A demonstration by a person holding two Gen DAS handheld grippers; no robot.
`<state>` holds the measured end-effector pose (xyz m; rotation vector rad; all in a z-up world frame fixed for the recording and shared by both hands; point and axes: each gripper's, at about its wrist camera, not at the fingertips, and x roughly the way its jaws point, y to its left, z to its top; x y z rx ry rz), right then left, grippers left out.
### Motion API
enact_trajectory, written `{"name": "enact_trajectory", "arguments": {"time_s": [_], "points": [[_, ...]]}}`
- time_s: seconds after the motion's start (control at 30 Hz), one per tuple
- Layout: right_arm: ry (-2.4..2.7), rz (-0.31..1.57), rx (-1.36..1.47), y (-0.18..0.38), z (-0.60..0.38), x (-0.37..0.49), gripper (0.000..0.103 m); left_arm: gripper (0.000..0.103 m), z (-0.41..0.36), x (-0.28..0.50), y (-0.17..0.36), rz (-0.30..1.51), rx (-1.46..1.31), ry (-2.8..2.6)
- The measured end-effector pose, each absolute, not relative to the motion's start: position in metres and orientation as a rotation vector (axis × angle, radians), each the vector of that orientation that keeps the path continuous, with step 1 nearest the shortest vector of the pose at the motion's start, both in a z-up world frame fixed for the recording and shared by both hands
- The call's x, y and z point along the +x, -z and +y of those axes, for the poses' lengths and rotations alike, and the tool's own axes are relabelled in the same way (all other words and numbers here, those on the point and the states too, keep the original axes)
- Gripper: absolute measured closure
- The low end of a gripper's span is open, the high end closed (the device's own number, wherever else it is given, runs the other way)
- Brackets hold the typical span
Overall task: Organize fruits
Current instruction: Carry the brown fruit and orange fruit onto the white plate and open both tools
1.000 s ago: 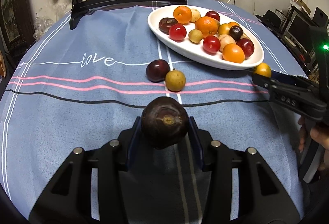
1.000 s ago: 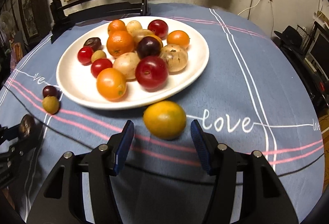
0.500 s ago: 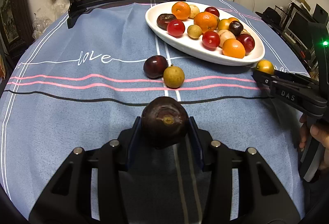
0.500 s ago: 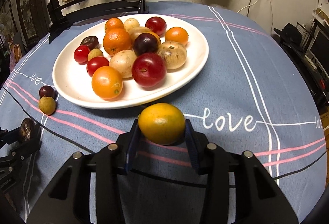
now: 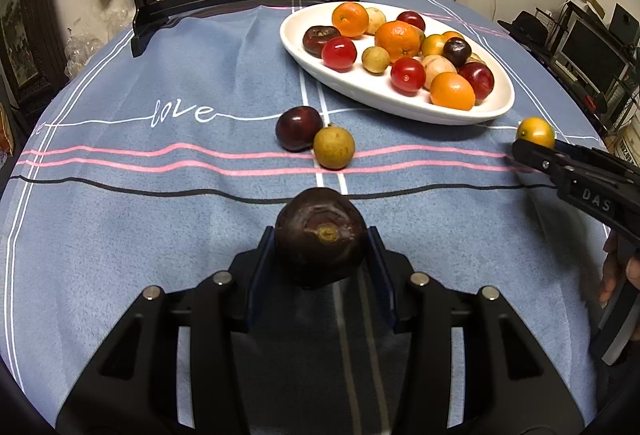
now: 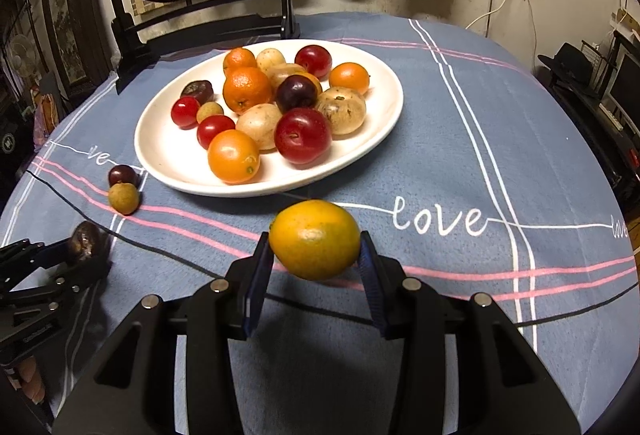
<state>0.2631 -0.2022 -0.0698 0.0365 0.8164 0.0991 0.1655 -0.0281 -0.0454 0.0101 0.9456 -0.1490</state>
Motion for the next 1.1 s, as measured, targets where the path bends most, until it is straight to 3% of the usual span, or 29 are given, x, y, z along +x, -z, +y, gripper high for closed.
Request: {"name": "enact_trajectory", "arguments": {"time_s": [0.57,1.1], "points": [[-0.165,0.739,0.056,0.04,-0.222,0.237,0.06,0.058,-0.064,0.17,-0.009,0.884,0.085,0.208],[-0.183,0.704,0.035,0.017,-0.218,0.3,0.06,0.058,-0.083,0.253,-0.031,0.854,0.1,0.187]]}}
